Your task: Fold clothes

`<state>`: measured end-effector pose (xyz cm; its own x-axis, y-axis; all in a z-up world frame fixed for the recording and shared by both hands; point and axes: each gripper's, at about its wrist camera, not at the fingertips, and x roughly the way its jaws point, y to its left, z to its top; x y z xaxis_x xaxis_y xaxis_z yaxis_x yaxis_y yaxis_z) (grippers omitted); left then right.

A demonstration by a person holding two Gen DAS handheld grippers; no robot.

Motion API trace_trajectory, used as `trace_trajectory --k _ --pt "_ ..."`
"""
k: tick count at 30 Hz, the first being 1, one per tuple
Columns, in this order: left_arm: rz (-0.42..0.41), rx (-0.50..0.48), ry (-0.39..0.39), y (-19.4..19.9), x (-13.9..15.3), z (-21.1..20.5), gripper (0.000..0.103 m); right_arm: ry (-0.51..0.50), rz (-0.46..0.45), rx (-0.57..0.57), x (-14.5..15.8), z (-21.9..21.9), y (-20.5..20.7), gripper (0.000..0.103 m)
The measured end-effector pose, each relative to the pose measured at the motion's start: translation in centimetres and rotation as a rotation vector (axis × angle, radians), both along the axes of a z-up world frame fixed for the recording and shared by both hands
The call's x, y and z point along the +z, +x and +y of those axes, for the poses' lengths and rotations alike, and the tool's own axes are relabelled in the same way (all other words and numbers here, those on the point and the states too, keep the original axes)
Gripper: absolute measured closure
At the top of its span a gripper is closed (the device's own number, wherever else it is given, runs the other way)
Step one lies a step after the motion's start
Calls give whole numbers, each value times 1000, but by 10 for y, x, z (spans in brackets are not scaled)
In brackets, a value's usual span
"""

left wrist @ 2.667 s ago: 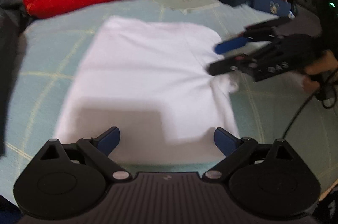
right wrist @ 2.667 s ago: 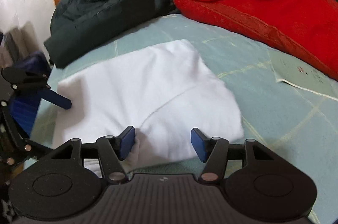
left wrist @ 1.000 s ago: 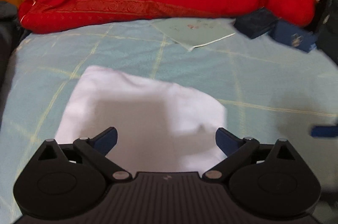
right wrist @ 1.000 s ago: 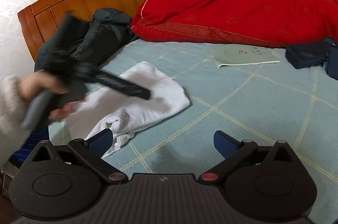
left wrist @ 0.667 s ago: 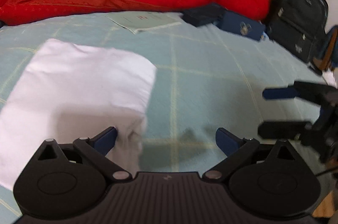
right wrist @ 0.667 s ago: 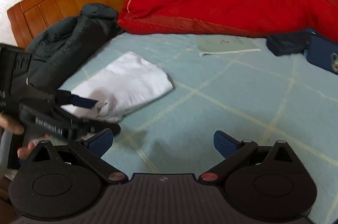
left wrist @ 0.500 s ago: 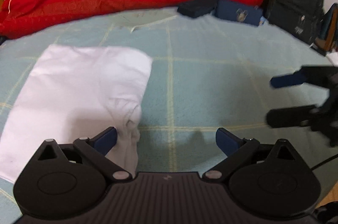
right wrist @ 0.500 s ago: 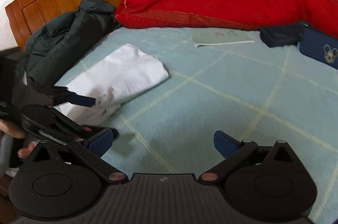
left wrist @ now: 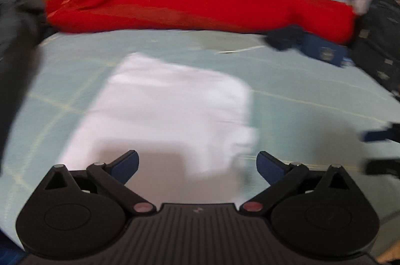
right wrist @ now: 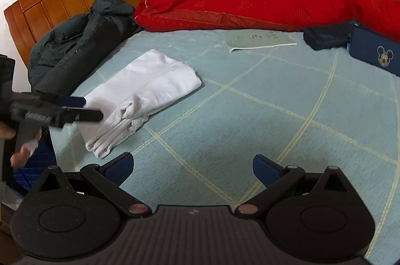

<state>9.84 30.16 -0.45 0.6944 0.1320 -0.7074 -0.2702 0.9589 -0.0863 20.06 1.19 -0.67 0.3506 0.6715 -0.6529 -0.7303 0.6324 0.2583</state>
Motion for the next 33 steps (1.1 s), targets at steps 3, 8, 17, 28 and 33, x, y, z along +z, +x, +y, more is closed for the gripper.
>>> trace_trajectory --k 3,8,17,28,33 --pt "48 91 -34 2 -20 35 4 -16 1 1 -2 3 -4 0" --pt "64 156 -95 -13 -27 51 4 -37 -3 -4 -4 5 -7 0" --pt "33 66 18 52 -5 44 3 -59 -6 8 -4 16 -14 0" --pt "115 137 73 39 -9 22 3 -86 -7 -1 -2 16 -17 0" --pt "84 113 135 -3 5 -23 2 -74 -8 15 0 17 -20 0"
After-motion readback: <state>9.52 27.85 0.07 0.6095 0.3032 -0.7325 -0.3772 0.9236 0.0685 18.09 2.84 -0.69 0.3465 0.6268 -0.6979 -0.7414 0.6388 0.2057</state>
